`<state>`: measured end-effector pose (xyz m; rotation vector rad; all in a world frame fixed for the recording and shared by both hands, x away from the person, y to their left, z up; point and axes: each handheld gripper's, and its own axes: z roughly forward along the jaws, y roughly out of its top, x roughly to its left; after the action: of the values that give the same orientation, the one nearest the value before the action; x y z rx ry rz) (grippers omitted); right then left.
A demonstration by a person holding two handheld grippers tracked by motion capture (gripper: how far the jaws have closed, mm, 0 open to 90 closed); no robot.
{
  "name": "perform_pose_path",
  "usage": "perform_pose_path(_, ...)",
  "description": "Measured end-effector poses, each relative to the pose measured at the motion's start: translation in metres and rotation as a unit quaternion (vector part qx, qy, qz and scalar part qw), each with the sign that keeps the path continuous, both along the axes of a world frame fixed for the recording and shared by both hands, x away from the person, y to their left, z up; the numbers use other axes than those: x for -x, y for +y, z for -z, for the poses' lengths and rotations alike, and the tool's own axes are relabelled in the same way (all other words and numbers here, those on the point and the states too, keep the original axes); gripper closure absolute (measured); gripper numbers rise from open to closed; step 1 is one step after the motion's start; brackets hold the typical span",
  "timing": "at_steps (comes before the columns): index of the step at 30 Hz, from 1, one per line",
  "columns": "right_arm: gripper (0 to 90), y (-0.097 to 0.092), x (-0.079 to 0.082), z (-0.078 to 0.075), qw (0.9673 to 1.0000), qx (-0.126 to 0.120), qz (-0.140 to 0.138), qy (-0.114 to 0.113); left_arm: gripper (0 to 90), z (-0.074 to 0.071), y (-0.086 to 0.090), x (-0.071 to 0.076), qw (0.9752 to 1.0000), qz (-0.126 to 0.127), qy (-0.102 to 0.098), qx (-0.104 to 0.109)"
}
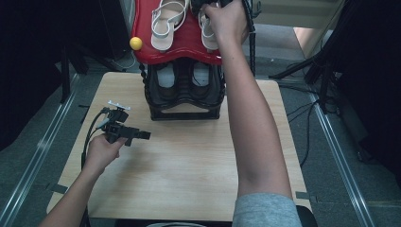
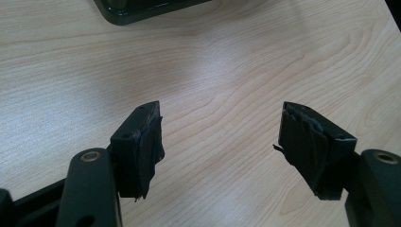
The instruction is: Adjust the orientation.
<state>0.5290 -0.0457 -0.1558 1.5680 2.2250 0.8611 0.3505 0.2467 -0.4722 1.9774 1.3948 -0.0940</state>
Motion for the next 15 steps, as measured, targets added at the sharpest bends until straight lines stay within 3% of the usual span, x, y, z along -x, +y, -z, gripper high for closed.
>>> perform_pose_path(15,20.1,-0.008,0.016,-0.025,0.9997,-0.006,-0.018,-0.014,31.3,0.001,-0.001,0.0,1.0,-0.002,0.0,-0.003)
